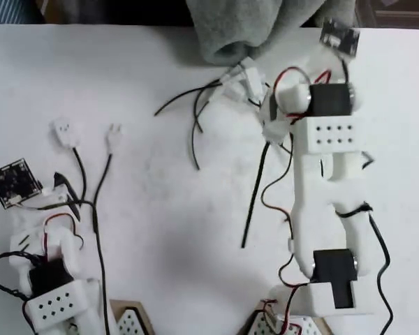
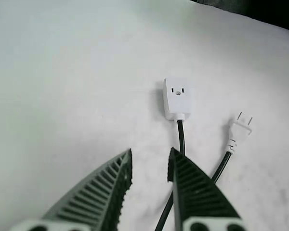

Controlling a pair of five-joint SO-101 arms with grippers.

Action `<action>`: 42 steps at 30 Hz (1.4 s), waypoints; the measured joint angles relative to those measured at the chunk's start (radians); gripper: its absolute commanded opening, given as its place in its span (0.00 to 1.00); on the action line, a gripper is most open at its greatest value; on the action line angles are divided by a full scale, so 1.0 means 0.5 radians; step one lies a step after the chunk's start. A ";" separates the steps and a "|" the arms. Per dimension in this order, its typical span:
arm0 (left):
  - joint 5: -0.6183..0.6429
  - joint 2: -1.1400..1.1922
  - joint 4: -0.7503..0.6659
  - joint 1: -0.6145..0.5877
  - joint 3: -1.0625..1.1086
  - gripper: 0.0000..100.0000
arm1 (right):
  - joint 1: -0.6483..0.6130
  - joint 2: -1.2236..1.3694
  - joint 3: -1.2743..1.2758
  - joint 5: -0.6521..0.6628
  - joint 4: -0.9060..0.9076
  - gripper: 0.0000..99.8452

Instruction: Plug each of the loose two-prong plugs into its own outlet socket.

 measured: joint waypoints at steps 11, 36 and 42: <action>0.000 0.000 0.000 0.000 0.000 0.14 | -0.245 -0.003 1.274 -0.114 -1.151 0.05; 0.000 0.000 0.000 0.000 0.000 0.14 | -0.368 -0.371 2.093 -0.239 -2.160 0.29; 0.000 0.000 0.000 0.000 0.000 0.14 | -0.276 -0.896 2.096 -0.132 -2.142 0.29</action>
